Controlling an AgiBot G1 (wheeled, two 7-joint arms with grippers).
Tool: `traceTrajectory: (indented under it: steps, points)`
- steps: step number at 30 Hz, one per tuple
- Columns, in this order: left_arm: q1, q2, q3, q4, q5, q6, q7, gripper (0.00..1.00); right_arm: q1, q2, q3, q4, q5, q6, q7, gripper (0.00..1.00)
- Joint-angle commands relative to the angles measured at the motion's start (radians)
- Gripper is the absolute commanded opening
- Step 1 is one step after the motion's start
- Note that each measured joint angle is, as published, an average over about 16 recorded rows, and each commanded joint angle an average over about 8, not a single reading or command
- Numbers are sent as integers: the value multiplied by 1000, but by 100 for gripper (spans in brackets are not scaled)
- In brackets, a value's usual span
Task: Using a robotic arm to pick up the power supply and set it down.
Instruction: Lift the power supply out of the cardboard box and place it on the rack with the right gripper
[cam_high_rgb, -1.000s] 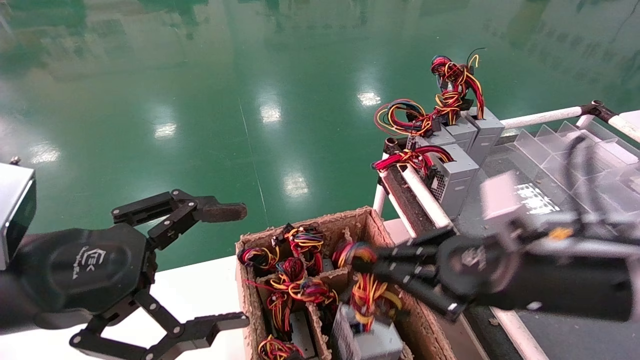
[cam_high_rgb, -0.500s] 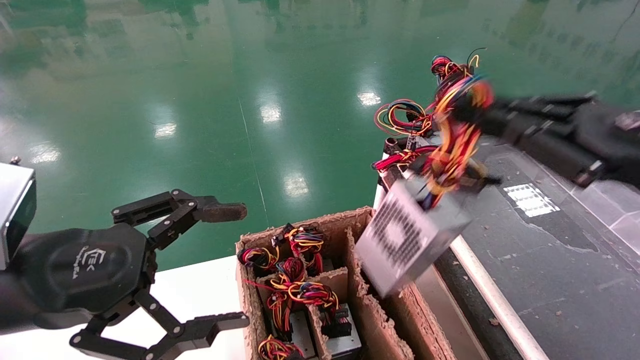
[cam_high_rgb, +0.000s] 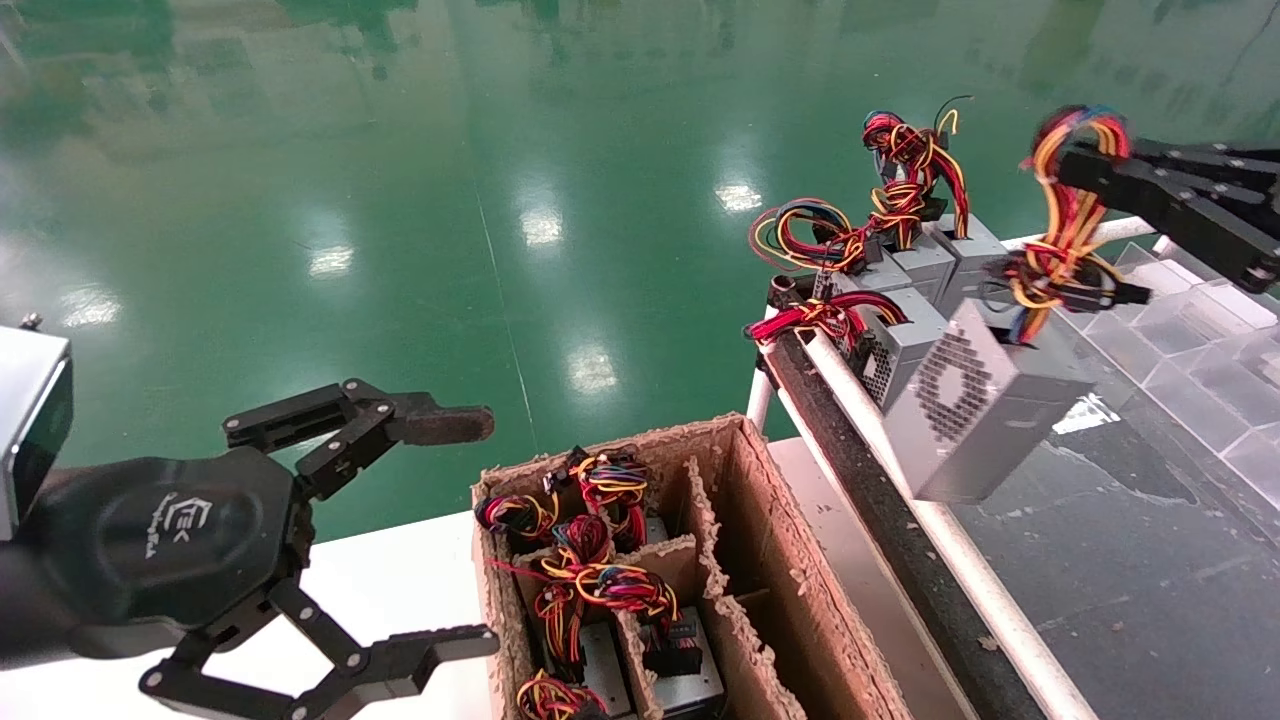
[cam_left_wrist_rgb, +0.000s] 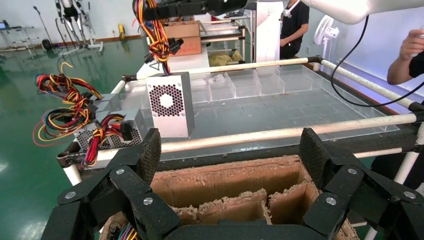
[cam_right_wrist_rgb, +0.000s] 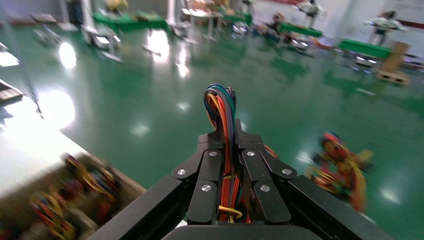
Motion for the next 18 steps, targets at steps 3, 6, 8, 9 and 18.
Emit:
traceTrajectory:
  steps: [3, 6, 8, 9, 18]
  points:
    - [0, 0, 0, 0, 0, 0, 0, 100, 41, 10, -14, -66, -57, 9, -62, 0]
    - [0, 0, 0, 0, 0, 0, 0, 100, 73, 6, -24, -119, -93, 26, -105, 0]
    - [0, 0, 0, 0, 0, 0, 0, 100, 95, -4, -32, -157, -116, 40, -131, 0]
    - [0, 0, 0, 0, 0, 0, 0, 100, 106, -11, -36, -177, -127, 47, -144, 0]
    - [0, 0, 1, 0, 0, 0, 0, 100, 195, -87, -75, -334, -203, 72, -244, 0]
